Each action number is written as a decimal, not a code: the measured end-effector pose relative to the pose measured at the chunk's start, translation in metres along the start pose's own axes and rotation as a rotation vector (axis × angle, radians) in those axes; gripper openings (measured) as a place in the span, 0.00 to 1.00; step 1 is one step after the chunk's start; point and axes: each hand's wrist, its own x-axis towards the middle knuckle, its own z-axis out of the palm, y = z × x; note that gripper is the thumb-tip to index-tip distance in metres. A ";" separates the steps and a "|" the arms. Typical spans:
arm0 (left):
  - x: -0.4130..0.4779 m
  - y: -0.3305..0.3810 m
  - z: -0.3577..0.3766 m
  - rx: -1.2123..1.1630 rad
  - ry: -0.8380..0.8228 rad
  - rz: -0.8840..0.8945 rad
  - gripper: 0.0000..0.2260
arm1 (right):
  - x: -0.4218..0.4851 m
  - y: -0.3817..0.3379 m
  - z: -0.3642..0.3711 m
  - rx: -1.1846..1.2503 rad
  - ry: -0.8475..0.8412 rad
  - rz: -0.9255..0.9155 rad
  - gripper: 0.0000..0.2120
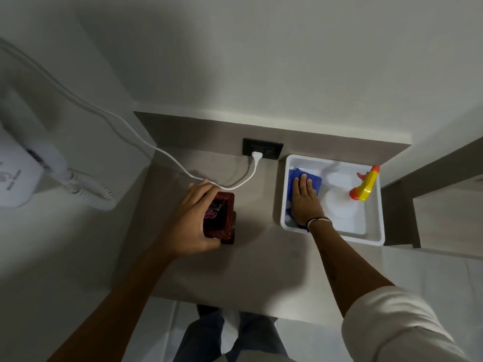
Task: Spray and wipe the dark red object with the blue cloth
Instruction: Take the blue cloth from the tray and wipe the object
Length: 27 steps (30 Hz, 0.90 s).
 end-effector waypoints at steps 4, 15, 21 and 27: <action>-0.002 -0.004 -0.005 -0.097 0.018 -0.001 0.47 | 0.000 0.001 -0.005 0.211 0.119 0.047 0.31; -0.047 -0.059 0.025 -0.494 0.151 -0.015 0.44 | -0.142 -0.065 0.022 1.031 0.868 0.188 0.31; -0.059 -0.073 0.038 -0.505 0.189 0.007 0.46 | -0.179 -0.156 0.053 1.149 0.783 0.019 0.30; -0.059 -0.085 0.041 -0.460 0.173 0.035 0.47 | -0.154 -0.199 0.085 0.615 0.525 -0.375 0.39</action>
